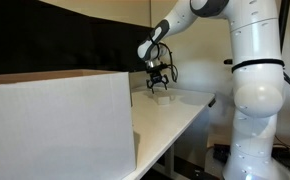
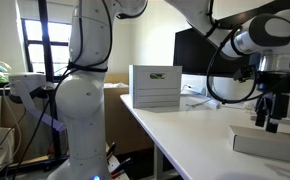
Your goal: Put the right box in the left box
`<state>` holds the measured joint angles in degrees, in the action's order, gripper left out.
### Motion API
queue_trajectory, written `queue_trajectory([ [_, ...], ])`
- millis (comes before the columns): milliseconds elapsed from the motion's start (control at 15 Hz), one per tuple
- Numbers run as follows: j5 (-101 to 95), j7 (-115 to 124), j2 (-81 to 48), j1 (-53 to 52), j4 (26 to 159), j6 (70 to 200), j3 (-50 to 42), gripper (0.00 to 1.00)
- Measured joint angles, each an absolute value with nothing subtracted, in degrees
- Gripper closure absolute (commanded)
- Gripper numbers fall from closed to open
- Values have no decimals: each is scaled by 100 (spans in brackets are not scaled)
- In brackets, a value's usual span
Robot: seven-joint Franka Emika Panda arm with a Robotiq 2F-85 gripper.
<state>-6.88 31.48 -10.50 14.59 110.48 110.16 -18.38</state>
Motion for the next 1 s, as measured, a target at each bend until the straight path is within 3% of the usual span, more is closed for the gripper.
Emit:
queue_trajectory([
  [1000, -688, 3065, -1316, 1490, 11047, 11045, -1943, 0],
])
